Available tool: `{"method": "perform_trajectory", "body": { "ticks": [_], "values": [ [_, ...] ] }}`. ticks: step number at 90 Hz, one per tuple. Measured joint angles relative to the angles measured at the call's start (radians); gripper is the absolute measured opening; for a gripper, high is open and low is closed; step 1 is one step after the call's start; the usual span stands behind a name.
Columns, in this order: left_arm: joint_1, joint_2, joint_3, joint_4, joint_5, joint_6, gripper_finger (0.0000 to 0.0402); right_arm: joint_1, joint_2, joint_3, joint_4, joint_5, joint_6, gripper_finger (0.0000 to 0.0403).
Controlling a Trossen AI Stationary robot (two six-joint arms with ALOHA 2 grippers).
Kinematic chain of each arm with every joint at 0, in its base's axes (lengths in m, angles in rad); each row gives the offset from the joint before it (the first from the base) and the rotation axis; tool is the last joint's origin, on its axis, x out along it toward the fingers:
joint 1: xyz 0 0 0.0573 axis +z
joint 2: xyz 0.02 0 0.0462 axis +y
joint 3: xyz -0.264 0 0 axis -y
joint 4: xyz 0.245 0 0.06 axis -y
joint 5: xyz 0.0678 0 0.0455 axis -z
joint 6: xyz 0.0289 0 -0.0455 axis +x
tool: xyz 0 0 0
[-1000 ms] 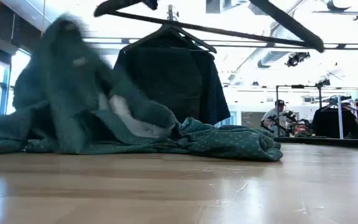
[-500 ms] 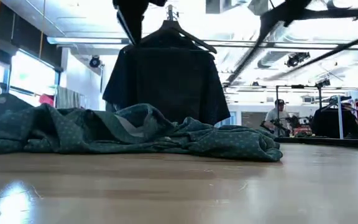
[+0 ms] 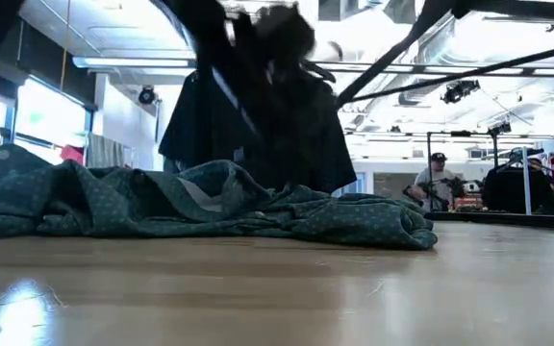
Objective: Hang clothes
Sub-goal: Remove the hanger from the light blue polo shirt
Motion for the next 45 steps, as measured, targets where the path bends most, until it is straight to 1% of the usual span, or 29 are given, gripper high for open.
{"method": "perform_trajectory", "body": {
  "ticks": [6, 11, 17, 27, 34, 40, 45],
  "values": [
    [0.005, 0.061, 0.001, -0.016, 0.019, -0.031, 0.0105, 0.000, 0.000, 0.000, 0.006, -0.020, 0.024, 0.0022],
    [0.009, 0.085, 0.011, -0.083, 0.068, -0.062, 0.0089, 0.001, 0.002, -0.010, 0.023, -0.048, 0.044, 0.0022],
    [0.002, 0.088, 0.017, -0.222, 0.072, -0.077, 0.0067, 0.001, -0.004, -0.061, 0.076, -0.075, 0.073, 0.0022],
    [-0.044, 0.056, 0.018, -0.495, -0.001, -0.025, 0.0030, 0.002, -0.035, -0.233, 0.210, -0.113, 0.140, 0.0022],
    [-0.085, 0.015, 0.003, -0.703, -0.053, 0.015, 0.0009, -0.003, -0.070, -0.380, 0.333, -0.111, 0.208, 0.0022],
    [-0.121, -0.024, -0.008, -0.853, -0.128, 0.016, 0.0003, -0.016, -0.099, -0.501, 0.438, -0.096, 0.282, 0.0022],
    [-0.146, -0.051, -0.011, -0.954, -0.171, -0.008, 0.0005, -0.026, -0.119, -0.591, 0.503, -0.062, 0.355, 0.0022]
  ]
}}
